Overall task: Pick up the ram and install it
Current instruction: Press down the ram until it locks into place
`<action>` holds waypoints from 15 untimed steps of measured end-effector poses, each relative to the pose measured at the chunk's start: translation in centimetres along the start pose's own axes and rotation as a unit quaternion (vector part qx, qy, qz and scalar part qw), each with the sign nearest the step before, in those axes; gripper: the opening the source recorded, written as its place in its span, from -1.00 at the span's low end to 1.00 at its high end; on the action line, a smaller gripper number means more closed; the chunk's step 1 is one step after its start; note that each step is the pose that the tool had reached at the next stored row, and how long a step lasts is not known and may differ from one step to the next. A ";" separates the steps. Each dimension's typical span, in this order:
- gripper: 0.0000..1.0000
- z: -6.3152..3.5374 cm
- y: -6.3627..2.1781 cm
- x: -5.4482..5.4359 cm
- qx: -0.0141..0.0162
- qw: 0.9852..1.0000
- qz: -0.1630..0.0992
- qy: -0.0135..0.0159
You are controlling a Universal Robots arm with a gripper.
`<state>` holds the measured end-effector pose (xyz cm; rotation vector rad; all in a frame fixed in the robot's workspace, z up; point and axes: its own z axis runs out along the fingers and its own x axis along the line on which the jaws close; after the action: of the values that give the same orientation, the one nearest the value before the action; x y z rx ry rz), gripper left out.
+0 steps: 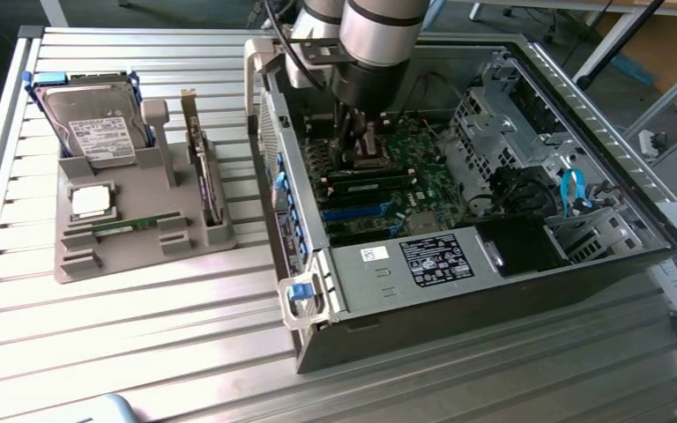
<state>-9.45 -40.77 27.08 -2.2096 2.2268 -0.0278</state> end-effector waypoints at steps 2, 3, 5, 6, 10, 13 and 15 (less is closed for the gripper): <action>-0.79 -0.45 -0.01 0.0 0.000 1.000 0.000 0.000; -0.79 -0.72 -0.01 0.0 0.000 1.000 0.000 0.000; -0.79 -1.13 -0.02 0.0 0.000 1.000 0.000 0.001; -0.79 -1.31 -0.02 0.0 0.000 1.000 0.000 0.001; -0.79 -1.57 -0.02 0.0 0.000 1.000 0.000 0.001; -0.79 -1.59 -0.03 0.0 0.000 1.000 0.000 0.001; -0.79 -1.60 -0.17 0.0 0.000 1.000 0.000 0.001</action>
<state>-9.30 -40.77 28.68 -2.2109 2.2276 -0.0298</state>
